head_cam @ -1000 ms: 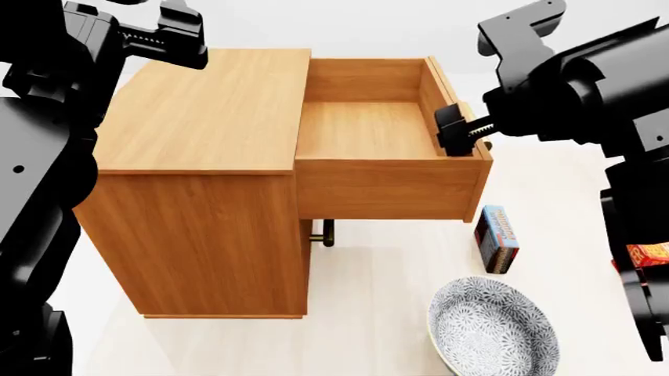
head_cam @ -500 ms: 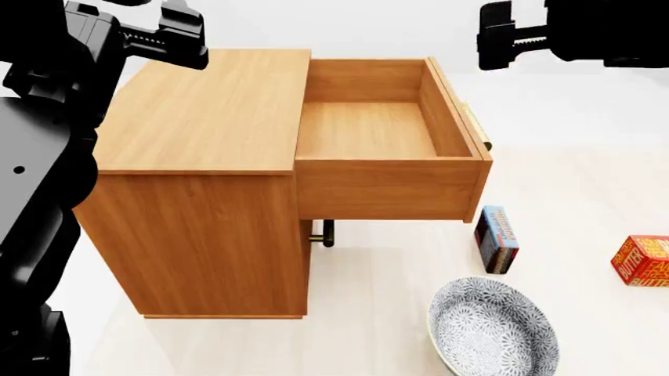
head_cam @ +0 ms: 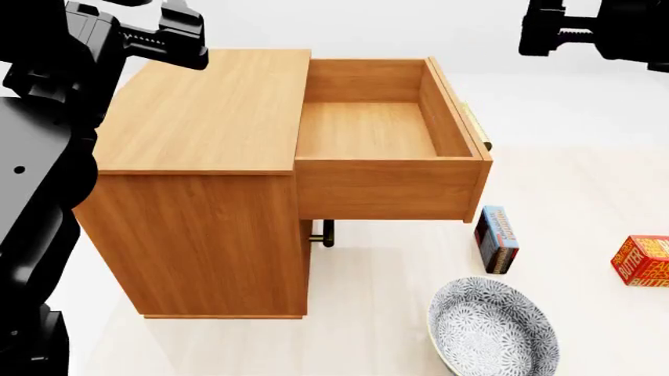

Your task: Put the chocolate pudding in the top drawer of the cabinet and close it.

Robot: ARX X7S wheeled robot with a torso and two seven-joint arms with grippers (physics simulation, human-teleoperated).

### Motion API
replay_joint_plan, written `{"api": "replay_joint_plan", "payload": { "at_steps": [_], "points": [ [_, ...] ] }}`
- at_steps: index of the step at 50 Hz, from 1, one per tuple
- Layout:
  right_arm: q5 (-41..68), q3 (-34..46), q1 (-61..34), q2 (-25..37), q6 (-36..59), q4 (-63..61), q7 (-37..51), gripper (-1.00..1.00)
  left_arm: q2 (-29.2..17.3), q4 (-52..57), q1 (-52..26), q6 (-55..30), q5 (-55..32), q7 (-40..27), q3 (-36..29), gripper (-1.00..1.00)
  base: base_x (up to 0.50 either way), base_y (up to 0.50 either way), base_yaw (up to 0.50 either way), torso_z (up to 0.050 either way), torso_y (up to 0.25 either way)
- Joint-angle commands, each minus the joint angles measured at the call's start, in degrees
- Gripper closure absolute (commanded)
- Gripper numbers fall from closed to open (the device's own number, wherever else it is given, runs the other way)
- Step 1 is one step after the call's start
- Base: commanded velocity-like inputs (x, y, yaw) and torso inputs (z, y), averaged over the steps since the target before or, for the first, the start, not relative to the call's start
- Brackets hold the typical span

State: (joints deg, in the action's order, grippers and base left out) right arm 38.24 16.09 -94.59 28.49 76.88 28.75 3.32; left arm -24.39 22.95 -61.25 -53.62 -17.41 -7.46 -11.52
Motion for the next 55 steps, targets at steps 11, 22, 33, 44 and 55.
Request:
{"api": "replay_joint_plan", "payload": {
  "at_steps": [11, 22, 33, 44, 55],
  "points": [
    [3.39, -6.20, 11.30, 4.04, 0.20, -6.27, 3.19, -1.00, -0.36, 0.04, -0.21, -0.36, -0.10, -0.14, -0.50, -1.00, 0.00, 0.00, 0.00, 0.000, 0.000],
    [4.15, -6.47, 15.81, 4.35, -0.53, -7.61, 3.18, -1.00, -0.45, 0.03, -0.25, -0.36, -0.18, -0.26, -0.61, -1.00, 0.00, 0.00, 0.00, 0.000, 0.000],
    [4.40, -6.50, 18.73, 4.86, -1.05, -7.94, 3.28, -1.00, -0.58, 0.06, -0.36, -0.67, -0.26, -0.40, -0.79, -1.00, 0.00, 0.00, 0.00, 0.000, 0.000],
    [6.07, -8.24, 23.22, 6.59, 0.51, -10.67, 4.25, -1.00, -0.62, 0.04, -0.41, -0.81, -0.54, -0.38, -0.78, -1.00, 0.00, 0.00, 0.00, 0.000, 0.000],
    [6.48, -7.28, 26.59, 6.46, -0.87, -10.62, 2.88, -1.00, -0.75, 0.06, -0.53, -1.10, -0.67, -0.46, -0.95, -1.00, 0.00, 0.00, 0.00, 0.000, 0.000]
  ]
}}
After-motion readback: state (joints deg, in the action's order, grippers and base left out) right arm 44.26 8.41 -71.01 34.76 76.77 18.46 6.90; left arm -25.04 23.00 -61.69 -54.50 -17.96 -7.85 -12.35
